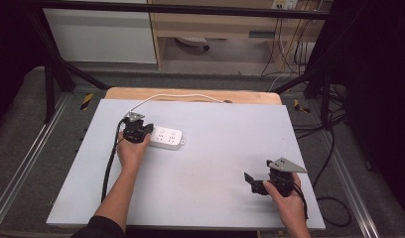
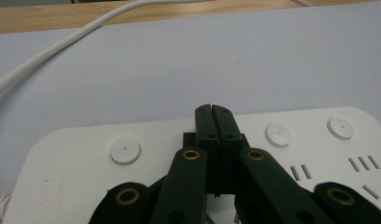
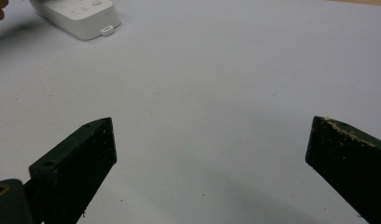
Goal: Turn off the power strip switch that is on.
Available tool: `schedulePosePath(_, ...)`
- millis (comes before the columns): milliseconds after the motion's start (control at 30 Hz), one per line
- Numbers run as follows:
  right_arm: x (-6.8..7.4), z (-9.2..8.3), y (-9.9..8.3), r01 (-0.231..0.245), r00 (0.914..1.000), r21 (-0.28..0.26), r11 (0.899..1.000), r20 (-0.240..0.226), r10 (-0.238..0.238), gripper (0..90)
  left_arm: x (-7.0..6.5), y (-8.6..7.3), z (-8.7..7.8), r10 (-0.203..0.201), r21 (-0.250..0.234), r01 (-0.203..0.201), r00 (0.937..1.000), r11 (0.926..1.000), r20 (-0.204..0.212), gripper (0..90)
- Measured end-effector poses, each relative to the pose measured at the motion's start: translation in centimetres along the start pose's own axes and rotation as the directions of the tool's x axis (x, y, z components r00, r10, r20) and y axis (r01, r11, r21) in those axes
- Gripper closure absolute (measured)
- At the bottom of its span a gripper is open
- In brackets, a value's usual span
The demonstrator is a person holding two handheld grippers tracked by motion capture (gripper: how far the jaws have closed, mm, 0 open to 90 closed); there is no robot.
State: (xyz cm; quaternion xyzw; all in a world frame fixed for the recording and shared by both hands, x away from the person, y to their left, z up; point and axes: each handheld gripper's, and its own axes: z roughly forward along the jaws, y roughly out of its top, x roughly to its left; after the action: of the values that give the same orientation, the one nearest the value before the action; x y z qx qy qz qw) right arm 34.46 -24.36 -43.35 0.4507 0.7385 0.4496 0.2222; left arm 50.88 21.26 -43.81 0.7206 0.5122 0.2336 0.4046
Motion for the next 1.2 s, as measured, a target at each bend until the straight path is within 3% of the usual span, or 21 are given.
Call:
schedulePosePath(1000, -0.3, -0.11, -0.02, -0.006, 1.0, -0.005, 1.0, 0.0, 0.006, 2.4, -0.05, 0.01, -0.03, 0.01, -0.001, -0.01, 0.9999, 0.9999, -0.003, 90.0)
schedulePosePath(1200, -0.34, -0.08, -0.02, -0.002, 1.0, -0.004, 1.0, 0.001, 0.002, 2.4, -0.03, 0.05, -0.15, 0.027, 0.009, -0.027, 0.9996, 0.9996, -0.001, 90.0)
